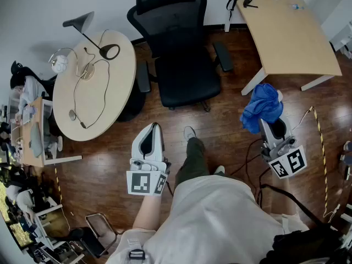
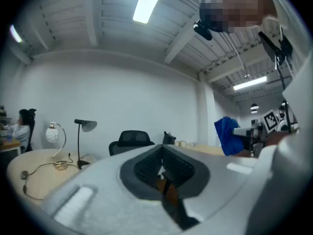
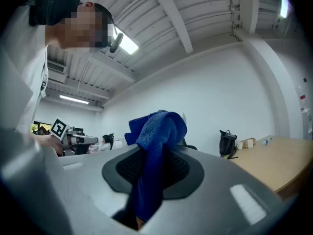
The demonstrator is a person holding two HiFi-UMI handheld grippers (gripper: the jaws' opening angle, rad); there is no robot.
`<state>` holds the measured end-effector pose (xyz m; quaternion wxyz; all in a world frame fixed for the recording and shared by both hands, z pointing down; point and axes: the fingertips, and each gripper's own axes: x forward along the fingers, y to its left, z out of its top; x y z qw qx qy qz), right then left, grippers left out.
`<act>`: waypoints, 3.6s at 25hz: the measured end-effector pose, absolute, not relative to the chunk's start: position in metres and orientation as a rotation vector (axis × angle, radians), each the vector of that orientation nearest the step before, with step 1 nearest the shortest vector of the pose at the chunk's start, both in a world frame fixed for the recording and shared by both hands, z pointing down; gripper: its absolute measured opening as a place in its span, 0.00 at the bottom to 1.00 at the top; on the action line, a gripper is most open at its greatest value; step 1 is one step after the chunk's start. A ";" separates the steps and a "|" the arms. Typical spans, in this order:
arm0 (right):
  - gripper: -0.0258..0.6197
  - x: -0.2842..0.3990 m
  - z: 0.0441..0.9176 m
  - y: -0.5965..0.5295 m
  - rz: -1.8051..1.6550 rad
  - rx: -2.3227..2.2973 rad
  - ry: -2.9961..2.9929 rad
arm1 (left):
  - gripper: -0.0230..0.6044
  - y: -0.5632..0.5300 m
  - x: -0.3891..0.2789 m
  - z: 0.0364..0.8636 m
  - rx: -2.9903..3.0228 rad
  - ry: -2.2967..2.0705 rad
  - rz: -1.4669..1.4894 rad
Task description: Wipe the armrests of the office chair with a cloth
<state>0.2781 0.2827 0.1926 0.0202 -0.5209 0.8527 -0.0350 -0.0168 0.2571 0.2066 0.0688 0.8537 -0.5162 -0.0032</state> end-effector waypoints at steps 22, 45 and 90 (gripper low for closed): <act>0.17 0.340 0.452 -0.116 -0.637 -1.915 2.817 | 0.04 -0.094 0.062 0.373 2.555 -1.473 0.191; 0.17 0.270 0.587 -0.122 -1.030 -1.684 3.165 | 0.04 -0.107 0.047 0.471 2.287 -1.582 0.152; 0.17 -0.140 0.949 -0.204 -1.254 -0.845 3.500 | 0.04 0.009 -0.152 0.642 1.849 -1.902 0.291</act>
